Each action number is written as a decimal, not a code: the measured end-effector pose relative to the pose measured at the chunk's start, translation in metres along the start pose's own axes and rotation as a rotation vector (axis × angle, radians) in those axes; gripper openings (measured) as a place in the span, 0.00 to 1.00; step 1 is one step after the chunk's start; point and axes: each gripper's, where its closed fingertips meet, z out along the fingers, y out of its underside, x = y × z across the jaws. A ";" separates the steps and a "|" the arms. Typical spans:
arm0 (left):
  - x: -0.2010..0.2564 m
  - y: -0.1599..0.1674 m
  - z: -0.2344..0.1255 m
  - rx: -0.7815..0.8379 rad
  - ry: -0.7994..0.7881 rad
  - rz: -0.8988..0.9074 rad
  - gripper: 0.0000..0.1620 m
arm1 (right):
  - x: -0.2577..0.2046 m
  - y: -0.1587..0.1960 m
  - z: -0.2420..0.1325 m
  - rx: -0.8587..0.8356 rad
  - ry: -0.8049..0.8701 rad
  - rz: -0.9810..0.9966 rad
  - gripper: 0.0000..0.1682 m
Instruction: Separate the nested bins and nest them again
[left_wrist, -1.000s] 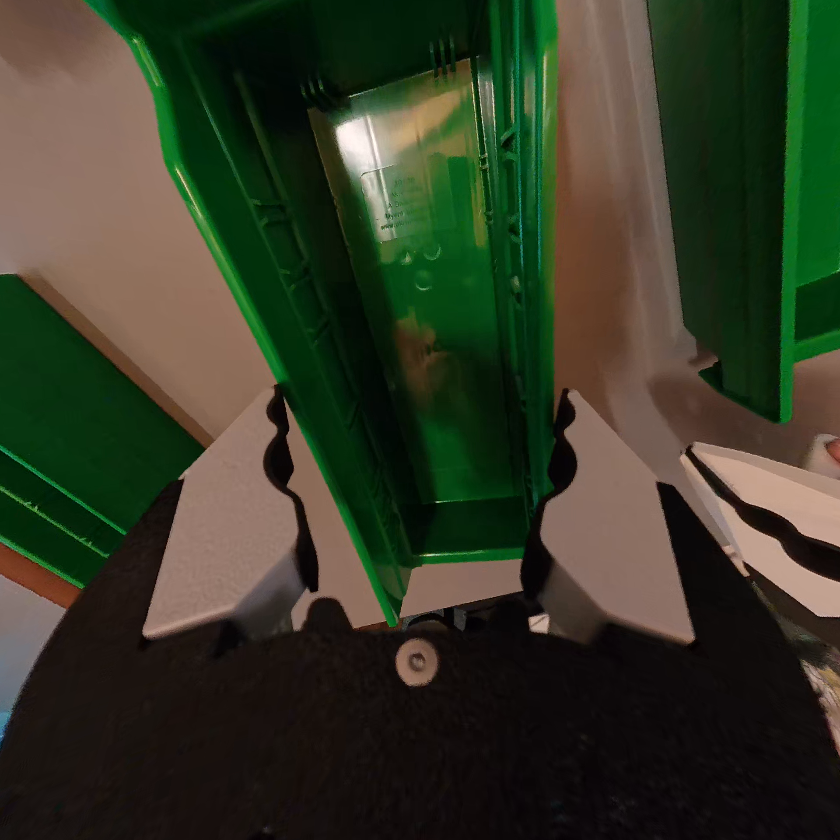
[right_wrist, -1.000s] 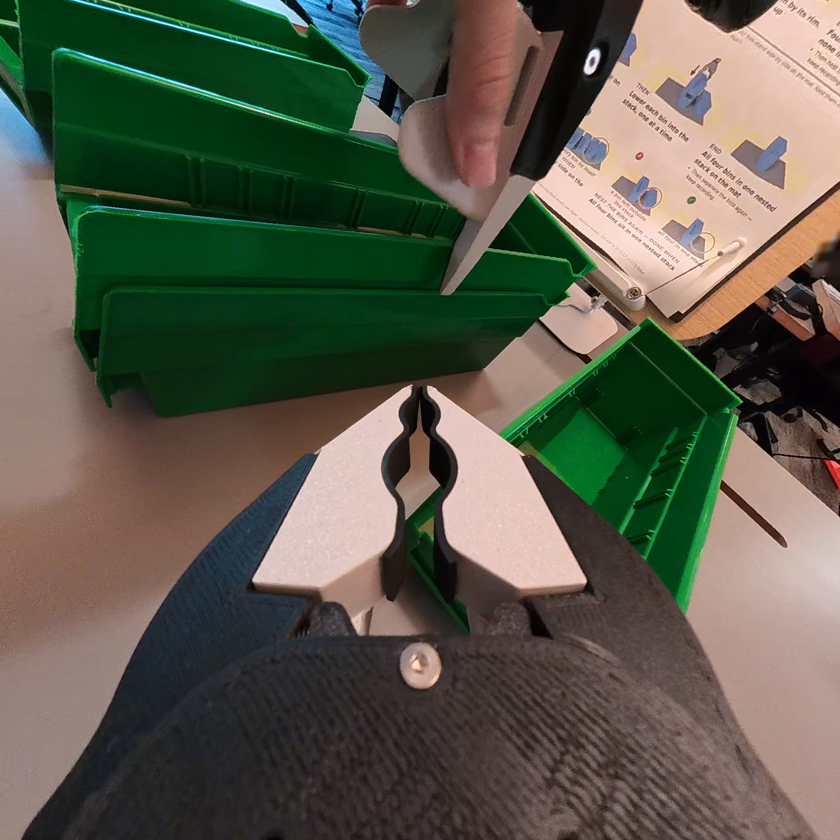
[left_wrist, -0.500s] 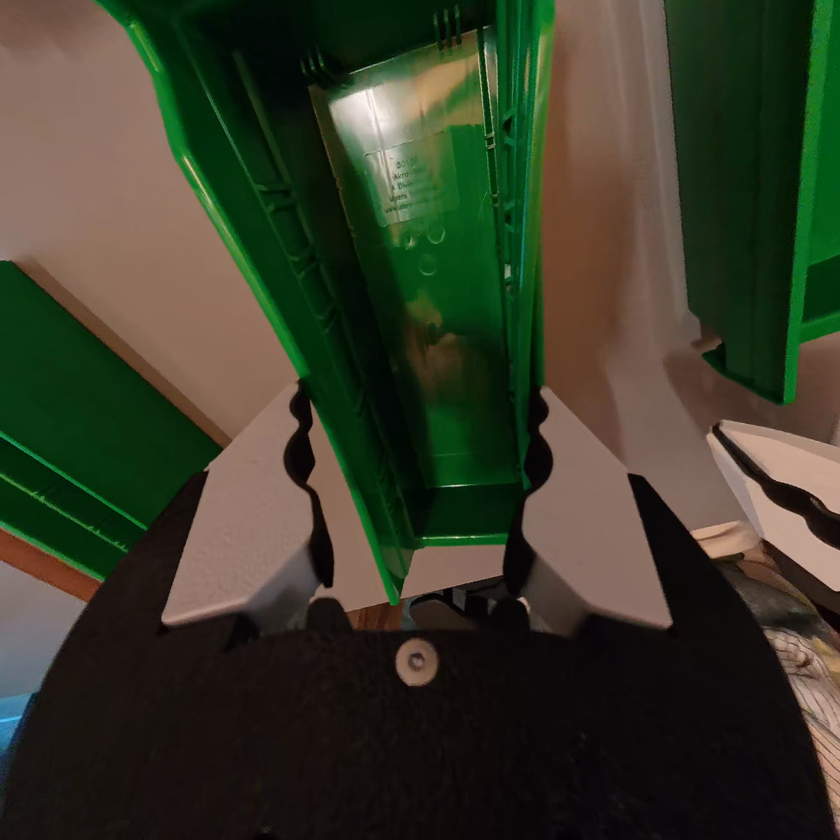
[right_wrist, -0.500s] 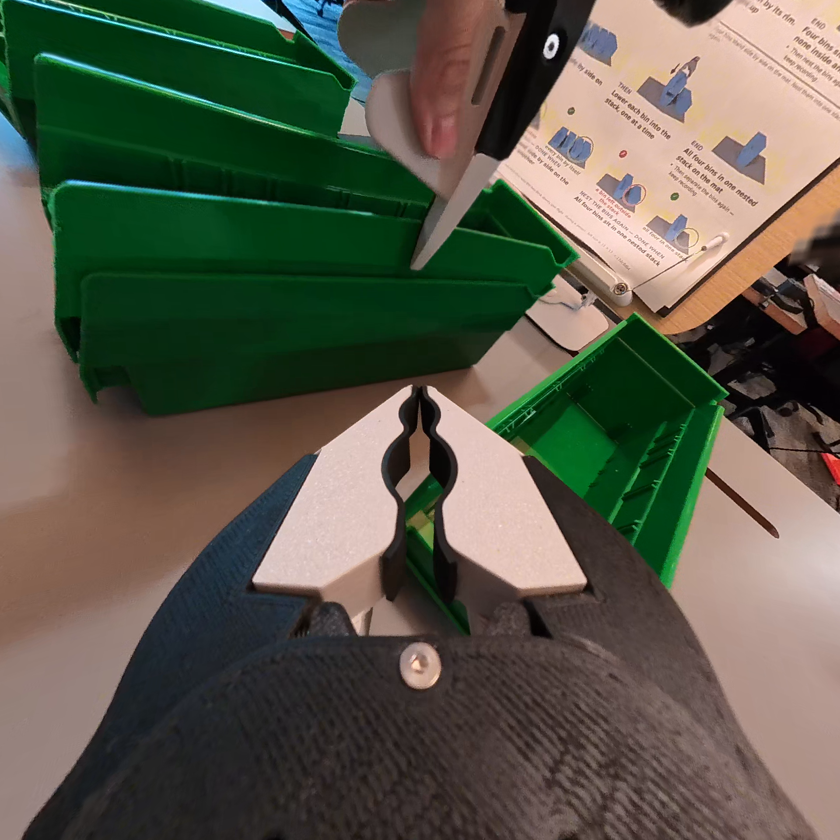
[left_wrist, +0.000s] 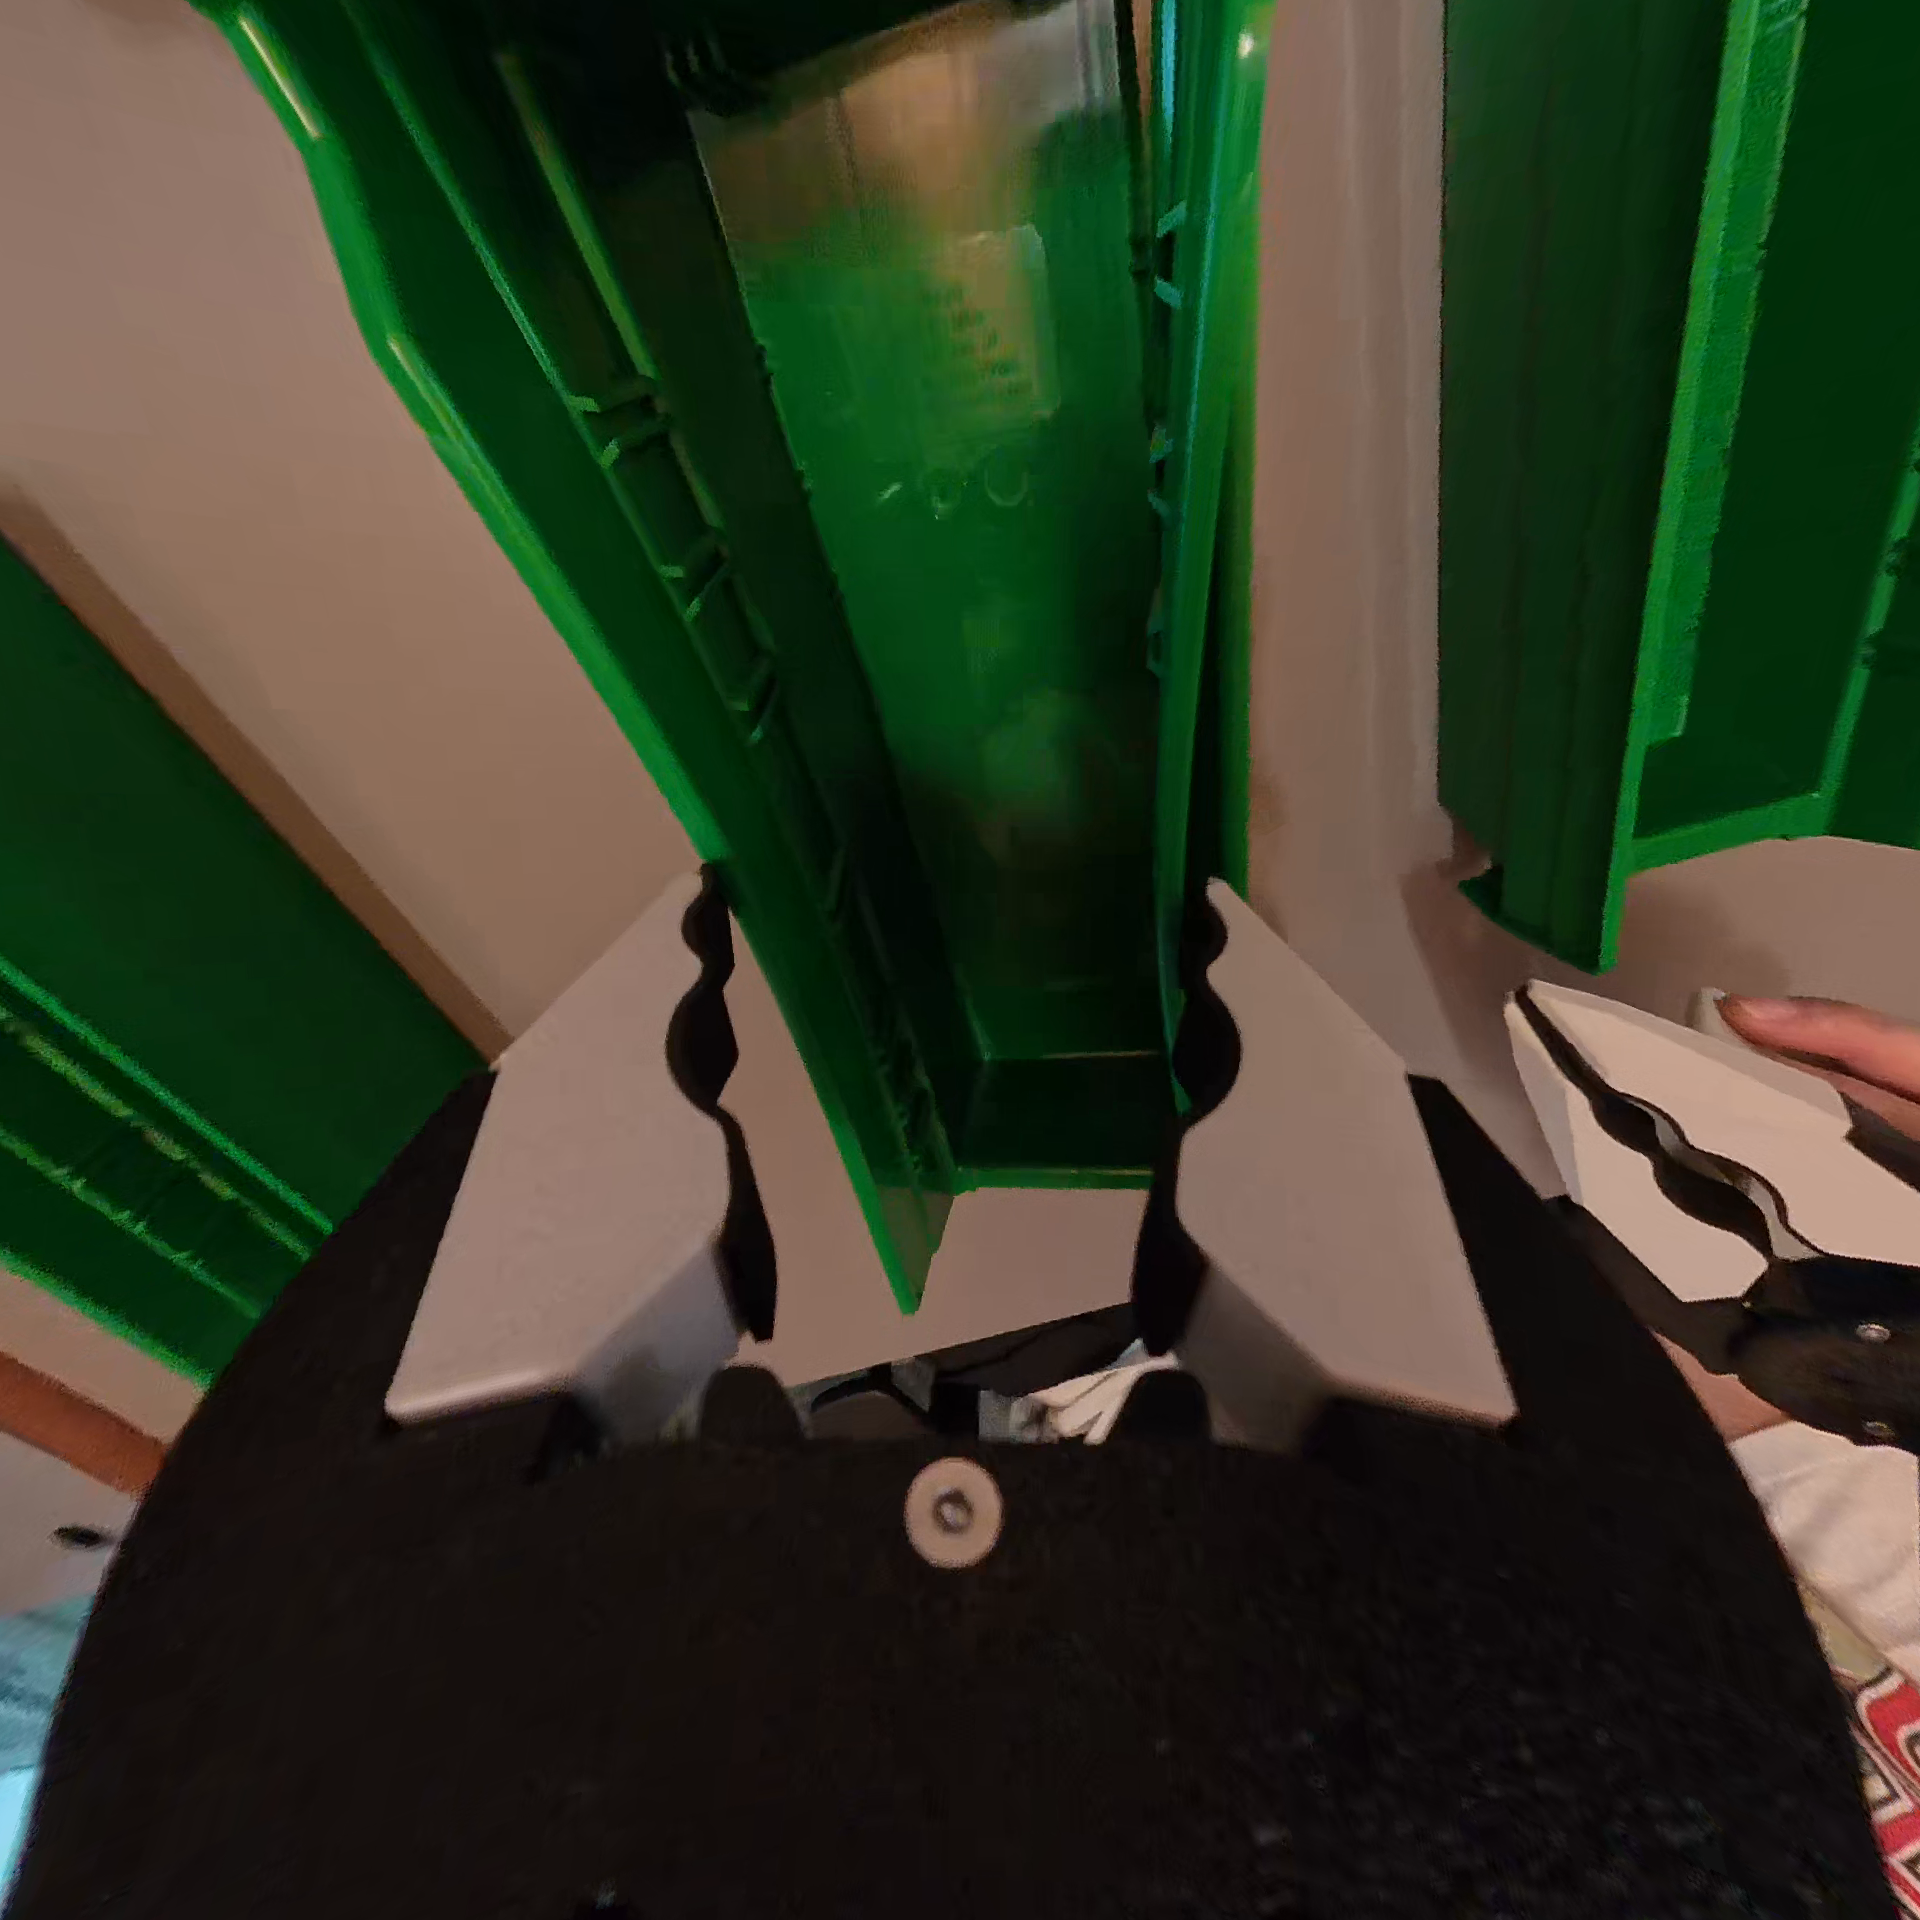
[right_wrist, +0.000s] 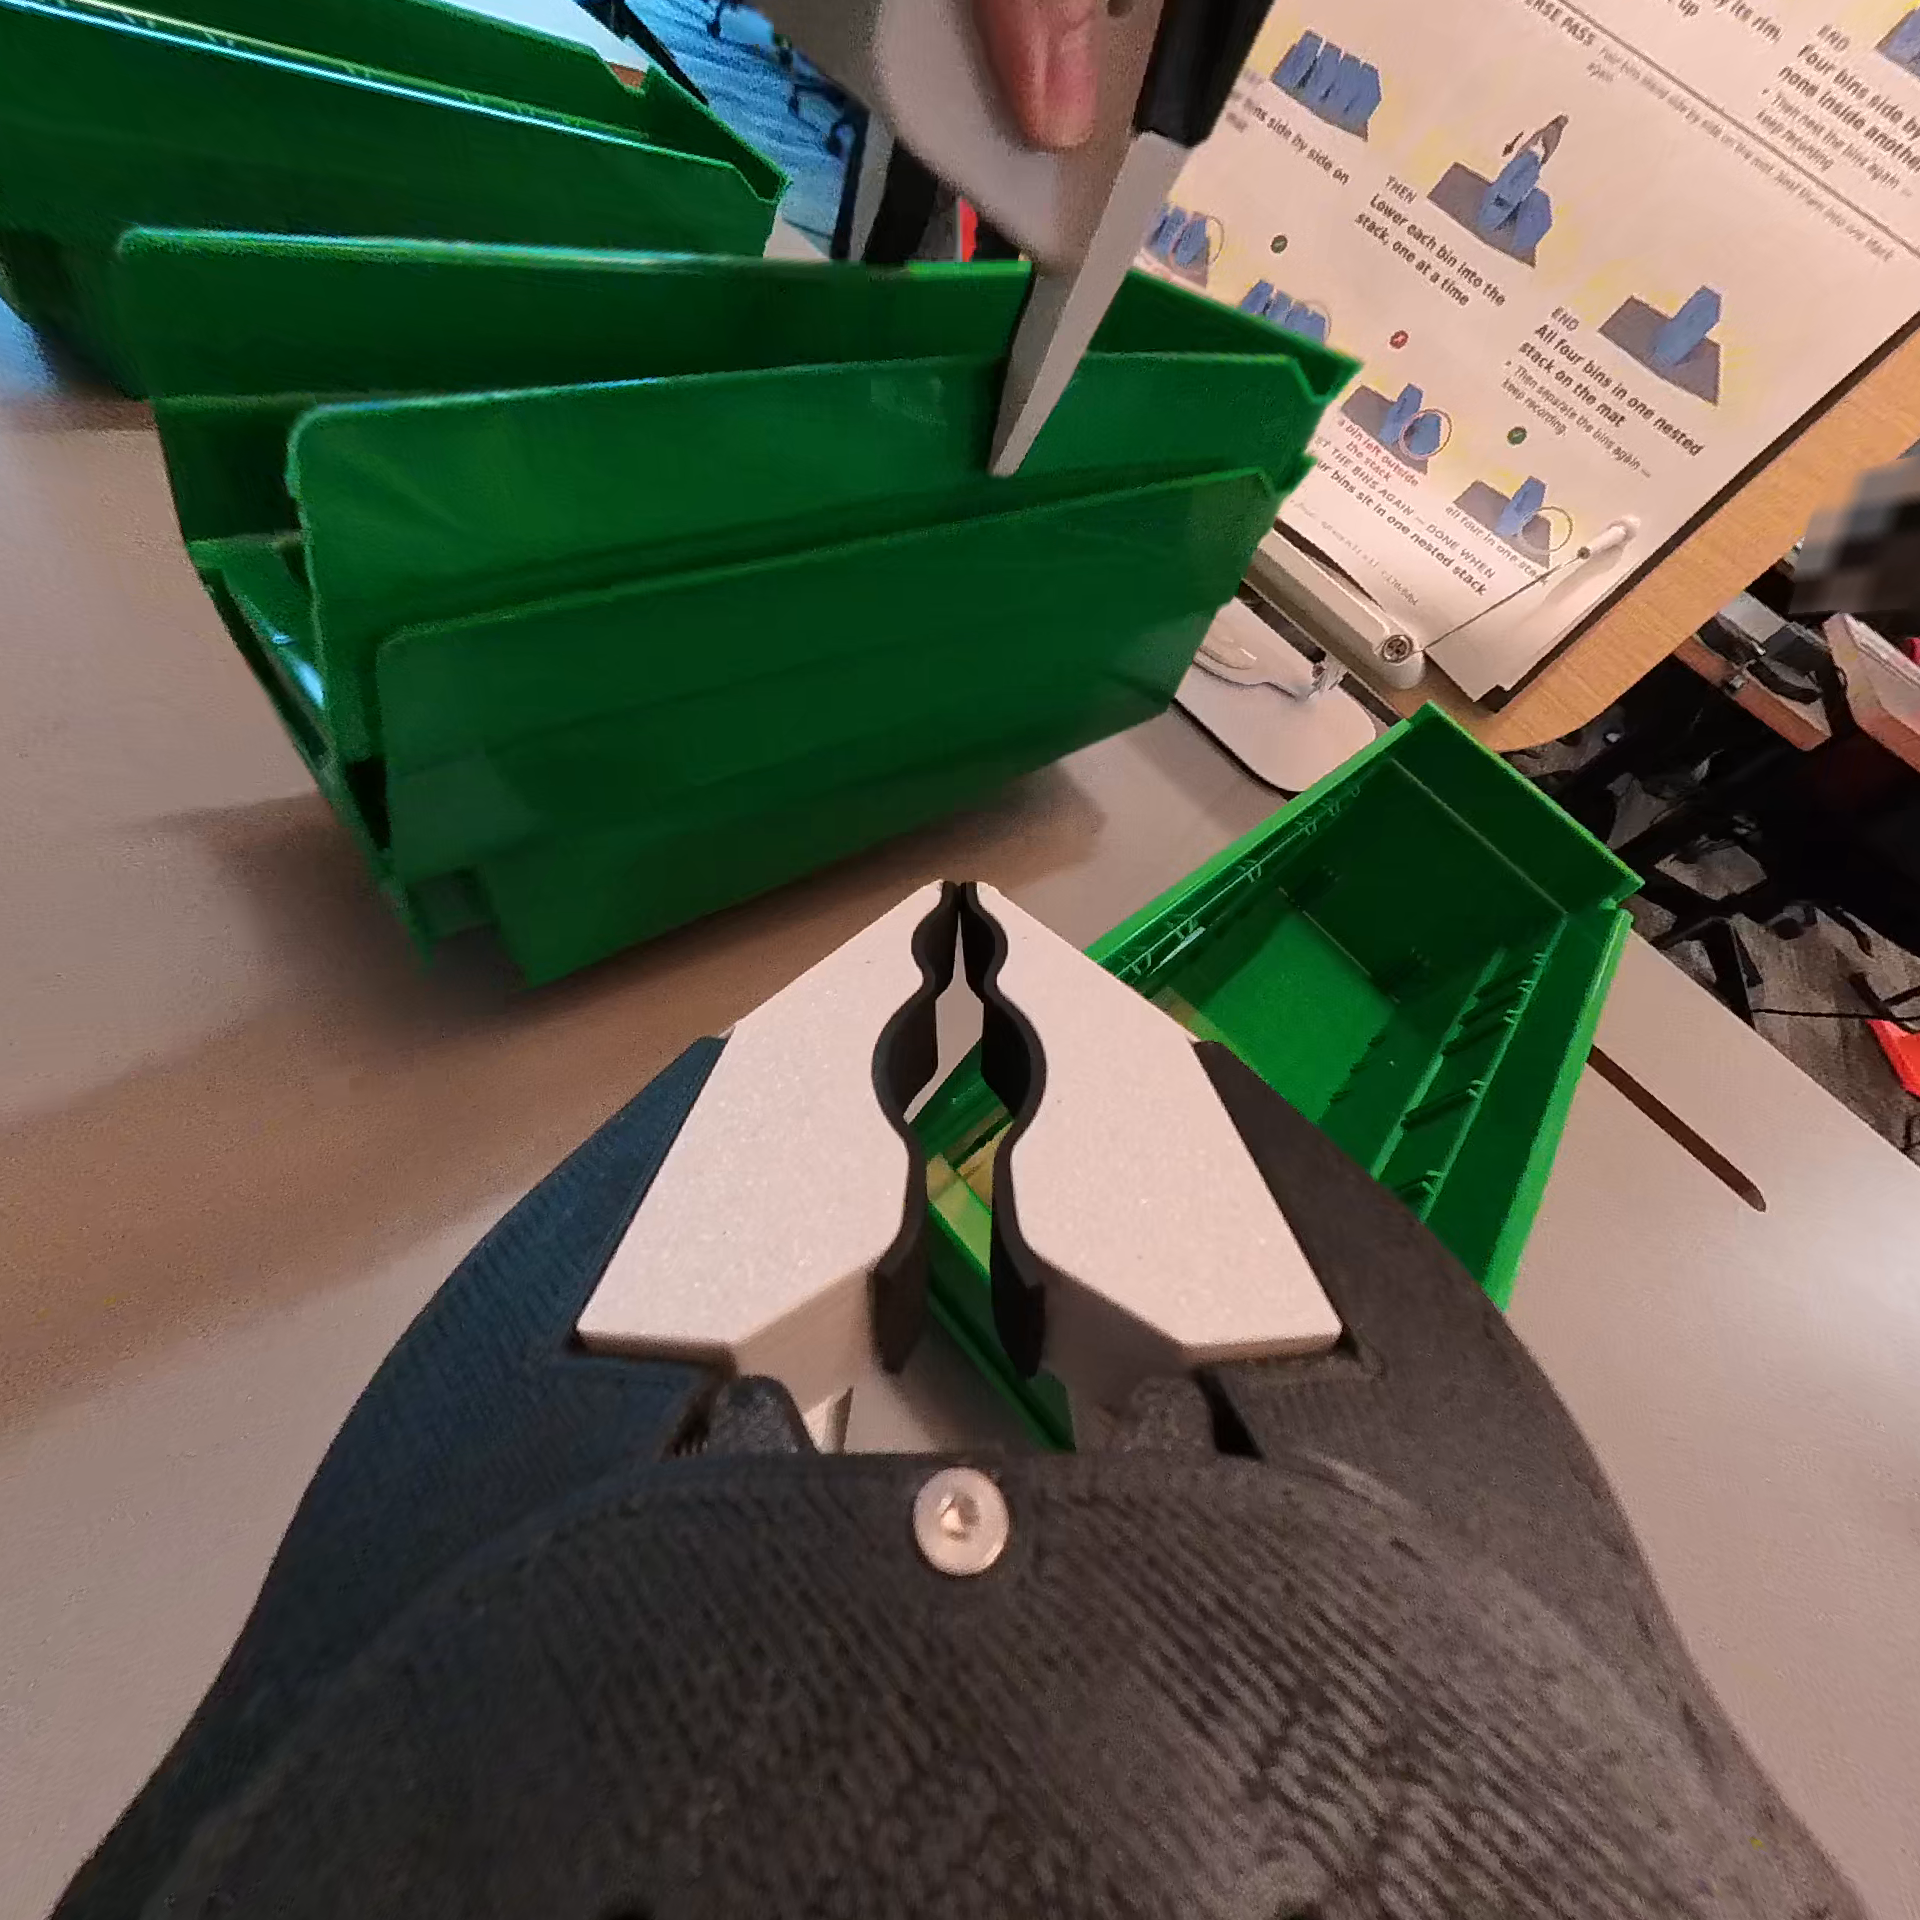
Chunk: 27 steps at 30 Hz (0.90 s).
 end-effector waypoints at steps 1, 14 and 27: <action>-0.001 0.000 -0.003 -0.006 -0.026 0.007 0.52 | 0.000 0.000 0.000 -0.001 0.000 -0.001 0.00; -0.002 0.003 -0.046 -0.089 -0.157 0.069 0.49 | -0.004 -0.001 0.001 -0.001 -0.008 -0.005 0.00; -0.006 0.021 -0.063 -0.200 -0.133 0.045 0.49 | -0.008 -0.003 0.001 -0.001 -0.018 -0.013 0.00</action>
